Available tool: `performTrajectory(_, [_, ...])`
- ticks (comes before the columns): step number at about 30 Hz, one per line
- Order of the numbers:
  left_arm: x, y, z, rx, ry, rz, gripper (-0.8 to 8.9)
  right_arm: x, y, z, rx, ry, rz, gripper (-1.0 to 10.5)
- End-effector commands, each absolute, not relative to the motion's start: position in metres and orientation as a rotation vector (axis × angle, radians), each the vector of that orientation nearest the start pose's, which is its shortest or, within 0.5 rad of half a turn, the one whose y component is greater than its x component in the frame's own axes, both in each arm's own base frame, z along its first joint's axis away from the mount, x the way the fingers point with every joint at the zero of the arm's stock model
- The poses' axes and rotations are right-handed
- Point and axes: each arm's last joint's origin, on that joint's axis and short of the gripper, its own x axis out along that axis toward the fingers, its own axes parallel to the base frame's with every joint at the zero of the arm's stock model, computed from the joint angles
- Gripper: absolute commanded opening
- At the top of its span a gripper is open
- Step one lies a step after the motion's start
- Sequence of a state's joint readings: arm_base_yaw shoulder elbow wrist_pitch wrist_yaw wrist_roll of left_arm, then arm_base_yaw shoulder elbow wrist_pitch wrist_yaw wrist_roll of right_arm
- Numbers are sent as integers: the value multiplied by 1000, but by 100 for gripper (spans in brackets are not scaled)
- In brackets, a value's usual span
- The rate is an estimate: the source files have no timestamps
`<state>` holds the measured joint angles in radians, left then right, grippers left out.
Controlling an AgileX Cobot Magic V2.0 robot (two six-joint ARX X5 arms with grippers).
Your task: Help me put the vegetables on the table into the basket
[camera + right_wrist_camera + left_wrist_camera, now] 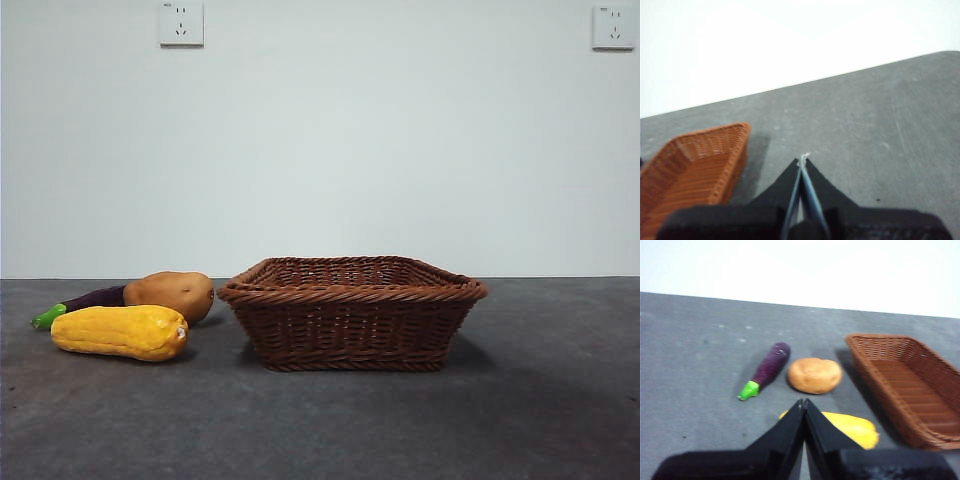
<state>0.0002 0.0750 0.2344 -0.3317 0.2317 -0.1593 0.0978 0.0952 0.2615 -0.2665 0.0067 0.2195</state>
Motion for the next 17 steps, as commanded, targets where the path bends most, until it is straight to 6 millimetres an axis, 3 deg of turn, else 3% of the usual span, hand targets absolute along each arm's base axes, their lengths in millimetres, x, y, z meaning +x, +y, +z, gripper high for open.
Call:
performTrajectory(1, [80,-7,222,-197,195,-236,-6,82,9,242,229,141,104,-12])
performTrajectory(12, [75,-11,292,-164,348,-384,-7,80,13,321,128,417,256,-11])
performTrajectory(17, [73,-13,316,-116,442,-442,-6,78,14,348,102,484,311,-11])
